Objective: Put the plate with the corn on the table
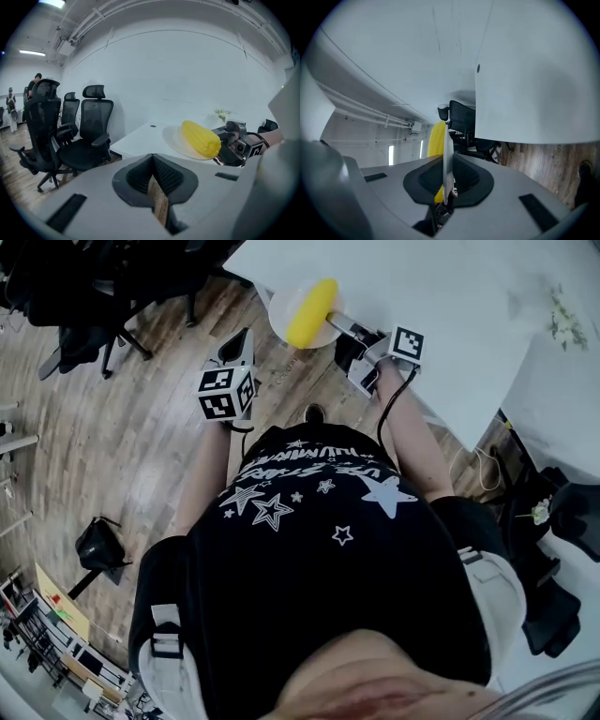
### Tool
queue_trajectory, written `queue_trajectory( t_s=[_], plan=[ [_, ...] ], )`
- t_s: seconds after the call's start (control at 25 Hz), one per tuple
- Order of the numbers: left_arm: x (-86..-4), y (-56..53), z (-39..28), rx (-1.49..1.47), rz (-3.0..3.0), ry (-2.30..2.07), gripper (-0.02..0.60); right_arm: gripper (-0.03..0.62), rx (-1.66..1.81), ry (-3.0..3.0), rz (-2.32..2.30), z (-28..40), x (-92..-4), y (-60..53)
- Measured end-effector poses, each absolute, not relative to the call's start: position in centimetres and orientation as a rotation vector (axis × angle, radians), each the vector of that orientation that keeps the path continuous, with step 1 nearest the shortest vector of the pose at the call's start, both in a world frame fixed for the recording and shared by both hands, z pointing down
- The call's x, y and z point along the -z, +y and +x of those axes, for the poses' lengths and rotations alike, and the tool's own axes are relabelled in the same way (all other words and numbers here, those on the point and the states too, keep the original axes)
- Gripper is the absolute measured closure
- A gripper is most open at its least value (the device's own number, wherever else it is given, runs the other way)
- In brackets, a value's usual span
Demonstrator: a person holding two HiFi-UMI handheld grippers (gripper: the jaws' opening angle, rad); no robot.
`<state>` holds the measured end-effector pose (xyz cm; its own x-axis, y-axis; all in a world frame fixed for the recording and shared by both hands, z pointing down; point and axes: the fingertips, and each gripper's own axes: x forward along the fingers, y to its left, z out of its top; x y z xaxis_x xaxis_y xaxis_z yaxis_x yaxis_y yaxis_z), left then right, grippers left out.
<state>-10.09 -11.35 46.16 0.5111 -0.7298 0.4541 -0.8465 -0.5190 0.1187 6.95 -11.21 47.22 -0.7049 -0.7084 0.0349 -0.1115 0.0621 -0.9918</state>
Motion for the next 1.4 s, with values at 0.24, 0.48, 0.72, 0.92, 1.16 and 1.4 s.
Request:
queue_trajectory(
  t_s=[0.24,0.48,0.72,0.92,1.16,1.4],
  plan=[
    [-46.5,-14.6,-8.6,-0.513,2.401,-1.337,0.577,0.565,1.700,1.874,-0.811,8.5,-47.8,-14.2],
    [-47.2,-17.5,-7.6,-0.549,2.400,-1.309,0.577,0.565,1.714,1.828,-0.819,9.2,-48.8,-15.6],
    [-48.4,-21.1,-6.2,-0.597,2.440,-1.207,0.577,0.565,1.705,1.785,-0.898,10.1,-50.5,-18.0],
    [-49.3,-24.9,-5.5,-0.621,2.459,-1.135,0.577,0.565,1.683,1.772,-0.950,10.2,-51.4,-20.2],
    [-50.2,-30.1,-4.6,-0.660,2.529,-0.988,0.577,0.565,1.667,1.701,-1.019,9.3,-53.2,-23.4],
    [-51.5,-35.3,-4.6,-0.692,2.573,-0.868,0.577,0.565,1.660,1.681,-1.093,7.9,-54.8,-26.8]
  ],
)
